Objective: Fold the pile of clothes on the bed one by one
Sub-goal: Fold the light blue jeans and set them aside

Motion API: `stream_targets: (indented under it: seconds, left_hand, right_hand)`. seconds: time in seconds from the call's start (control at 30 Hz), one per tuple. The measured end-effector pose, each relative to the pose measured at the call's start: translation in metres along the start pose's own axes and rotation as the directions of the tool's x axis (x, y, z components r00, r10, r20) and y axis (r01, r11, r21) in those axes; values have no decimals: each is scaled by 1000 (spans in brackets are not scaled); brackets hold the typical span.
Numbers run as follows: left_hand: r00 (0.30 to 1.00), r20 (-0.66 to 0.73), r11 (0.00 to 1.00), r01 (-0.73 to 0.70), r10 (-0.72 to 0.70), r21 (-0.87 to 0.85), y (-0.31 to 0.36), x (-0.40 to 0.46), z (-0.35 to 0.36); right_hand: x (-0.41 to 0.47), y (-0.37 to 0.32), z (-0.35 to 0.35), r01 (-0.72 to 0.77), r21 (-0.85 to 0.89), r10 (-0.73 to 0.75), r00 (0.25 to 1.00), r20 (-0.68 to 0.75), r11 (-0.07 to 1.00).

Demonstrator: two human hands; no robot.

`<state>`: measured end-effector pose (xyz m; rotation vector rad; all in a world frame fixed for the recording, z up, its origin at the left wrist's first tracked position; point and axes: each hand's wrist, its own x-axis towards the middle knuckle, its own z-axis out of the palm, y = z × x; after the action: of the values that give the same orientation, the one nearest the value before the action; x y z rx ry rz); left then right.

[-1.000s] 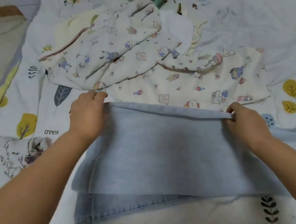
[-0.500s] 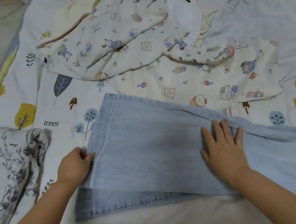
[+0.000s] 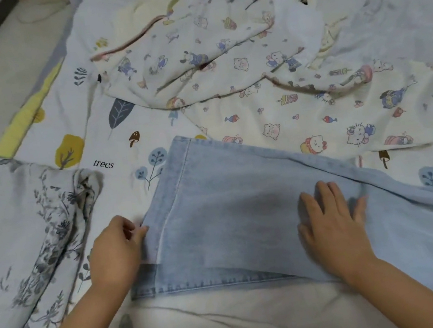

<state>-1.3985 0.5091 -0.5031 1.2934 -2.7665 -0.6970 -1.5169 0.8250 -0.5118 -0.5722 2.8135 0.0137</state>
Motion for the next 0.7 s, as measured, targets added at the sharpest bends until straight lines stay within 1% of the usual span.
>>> stream_targets:
  seconds: [0.03,0.1,0.13,0.17,0.2,0.27,0.3,0.33,0.37,0.4,0.43,0.47,0.5,0.53,0.57,0.63,0.7]
  left_hand:
    - [999,39,1000,-7,5,30,0,-3,-1]
    - [982,186,997,24,-39,79,0,-10,2]
    - [972,229,996,34,-50,77,0,-14,4]
    - [973,227,998,40,-48,40,0,-17,4]
    - [983,180,999,37,-34,-18,1,-19,1]
    - [1000,-1,991,-9,9,-135,-1,-25,-8]
    - [996,-86,982,-36,20,-187,-3,-29,-13]
    - [991,-133,976,-42,14,-212,-6,-34,-17]
    - [993,-121,979,-15,-9,-202,-11,-38,-18]
    - [998,-46,989,29,-36,-146,-16,-42,-16]
    - [995,77,996,74,-71,-44,-24,-45,-10]
    - [973,200,992,104,-115,66,-32,-47,-3]
    - [949,276,984,120,-153,131,-38,-48,1]
    - [941,293,981,137,-171,134,-42,-48,5]
    - [951,264,986,144,-163,88,-45,-47,8]
    - [979,153,991,135,-131,-15,-46,-45,15]
    - [982,141,988,140,-129,-70,-41,-43,21]
  right_hand:
    - [-1,-3,0,3,11,-2,1000,-7,1000]
    - [-3,-10,2,13,-1,-13,999,38,1000]
    - [-3,-13,4,21,-4,-21,998,63,1000]
    - [-3,-18,5,37,4,-37,997,71,999]
    - [-2,-23,6,57,19,-58,996,61,998]
    - [2,-34,4,86,41,-87,996,15,995]
    - [5,-38,2,89,50,-88,996,-11,995]
    - [9,-42,0,86,60,-84,996,-36,994]
    - [13,-44,-2,84,63,-81,996,-47,994]
    - [16,-47,-5,83,57,-81,996,-39,995]
    - [19,-49,-6,87,43,-86,996,-19,995]
    - [23,-52,-6,100,30,-100,995,-2,995]
    - [27,-55,-7,119,23,-119,993,7,993]
    - [33,-59,-8,139,23,-139,990,0,990]
    - [41,-63,-11,157,32,-157,987,-16,987]
    - [62,-73,-16,189,61,-185,981,-62,980]
    - [89,-87,-22,212,81,-205,974,-92,974]
